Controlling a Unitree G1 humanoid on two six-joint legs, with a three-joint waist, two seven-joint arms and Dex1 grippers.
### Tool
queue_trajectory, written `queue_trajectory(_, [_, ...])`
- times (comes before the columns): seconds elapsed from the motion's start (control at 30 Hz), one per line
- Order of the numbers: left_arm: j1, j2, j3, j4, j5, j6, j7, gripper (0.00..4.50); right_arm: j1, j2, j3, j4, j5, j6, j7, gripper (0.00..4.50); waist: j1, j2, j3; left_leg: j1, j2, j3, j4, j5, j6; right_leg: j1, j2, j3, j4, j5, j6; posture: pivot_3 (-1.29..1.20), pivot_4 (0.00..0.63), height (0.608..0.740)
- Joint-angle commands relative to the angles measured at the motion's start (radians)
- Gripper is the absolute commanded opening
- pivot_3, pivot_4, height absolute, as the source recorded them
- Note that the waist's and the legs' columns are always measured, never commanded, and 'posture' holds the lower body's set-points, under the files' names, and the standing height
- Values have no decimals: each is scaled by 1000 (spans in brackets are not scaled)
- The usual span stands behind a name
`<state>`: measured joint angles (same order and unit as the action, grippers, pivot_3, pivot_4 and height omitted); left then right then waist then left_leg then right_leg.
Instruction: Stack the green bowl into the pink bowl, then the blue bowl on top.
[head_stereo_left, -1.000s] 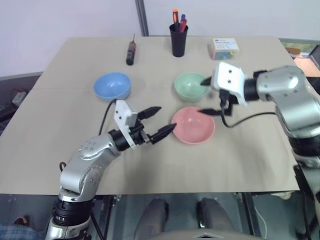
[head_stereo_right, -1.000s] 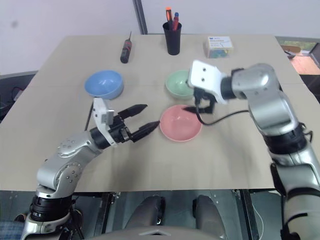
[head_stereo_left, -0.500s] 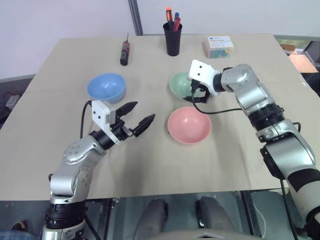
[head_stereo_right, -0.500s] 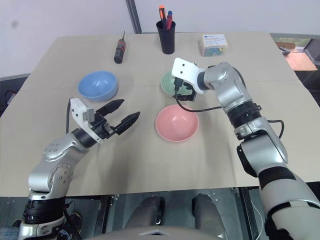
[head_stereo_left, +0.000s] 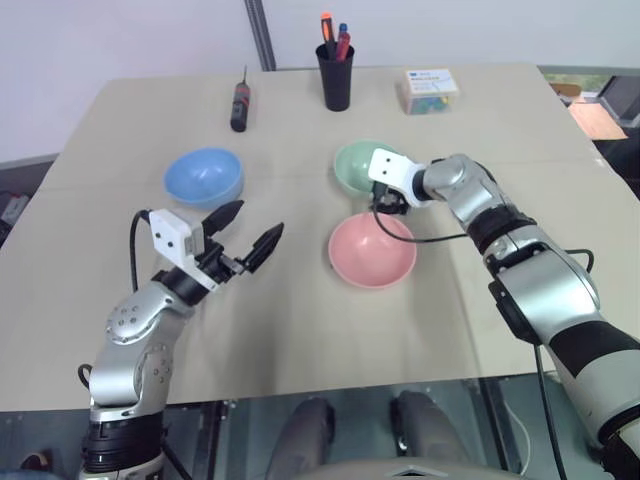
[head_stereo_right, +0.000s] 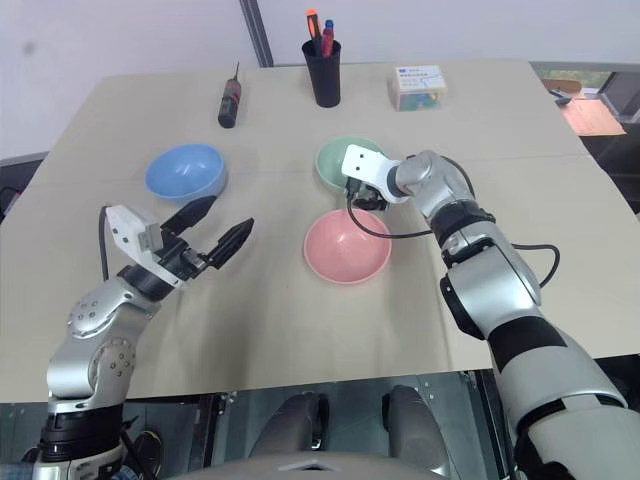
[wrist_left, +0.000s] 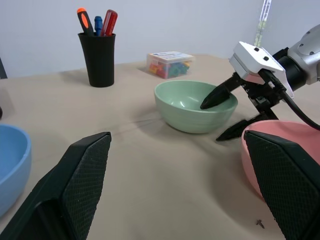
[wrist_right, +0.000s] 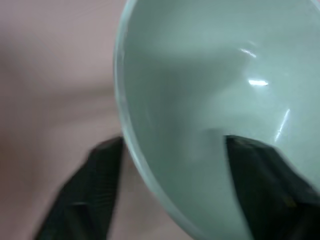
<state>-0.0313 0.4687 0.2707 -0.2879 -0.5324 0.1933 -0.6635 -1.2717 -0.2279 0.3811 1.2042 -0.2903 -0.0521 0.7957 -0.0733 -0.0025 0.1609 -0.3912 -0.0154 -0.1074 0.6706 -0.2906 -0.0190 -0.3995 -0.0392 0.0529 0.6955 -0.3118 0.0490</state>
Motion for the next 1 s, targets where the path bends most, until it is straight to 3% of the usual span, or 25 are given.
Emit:
queue_trajectory(0.03, [17, 0, 32, 6, 3, -52, -15, 4500, -40, 12, -19, 6, -5, -30, -9, 1555, 0, 0, 0, 0, 0, 0, 0, 0, 0, -1, 0, 0, 0, 0, 0, 0, 150, 740])
queue_trajectory(0.13, [31, -3, 31, 36, 8, -86, -36, 4500, -44, 19, -21, 7, -10, -41, -5, 484, -1, 0, 0, 0, 0, 0, 0, 0, 0, -1, 0, 0, 1, 0, 0, 0, 150, 740])
queue_trajectory(0.2, [32, -2, 29, 49, 8, -99, -40, 4500, -45, 18, -21, 6, -14, -55, -5, 106, -3, 0, 0, 0, 0, 1, 0, 0, 0, -1, 0, 1, 1, 0, 0, 0, 150, 740])
queue_trajectory(0.5, [6, 3, 13, 89, 6, -114, -58, 4500, -83, -63, 8, -102, -73, -225, 31, 106, -1, 0, 0, -2, 0, 1, 0, 0, 0, -3, 0, 0, 1, 0, 0, 0, 150, 740])
queue_trajectory(0.6, [-7, 12, 12, 109, 3, -117, -76, 4500, -47, -126, -3, -346, -22, -241, 180, 106, -2, 0, 0, -3, 0, 1, 0, 0, 0, -4, 0, 1, 1, 0, 0, 0, 150, 740])
queue_trajectory(0.77, [-49, 14, -3, 167, 2, -119, -113, 4500, 137, -256, -12, -934, 134, -29, 463, 106, 0, 0, -1, -6, 2, 0, 0, 0, 0, -6, -1, -1, 1, 0, 0, 0, 150, 740])
queue_trajectory(1.0, [-117, 12, -36, 250, 17, -132, -166, 4500, 329, -359, 19, -1405, 164, 220, 551, 106, 17, 0, -1, -7, 0, -4, 5, 0, 0, -4, -3, -5, 2, 0, 0, 0, 150, 740])
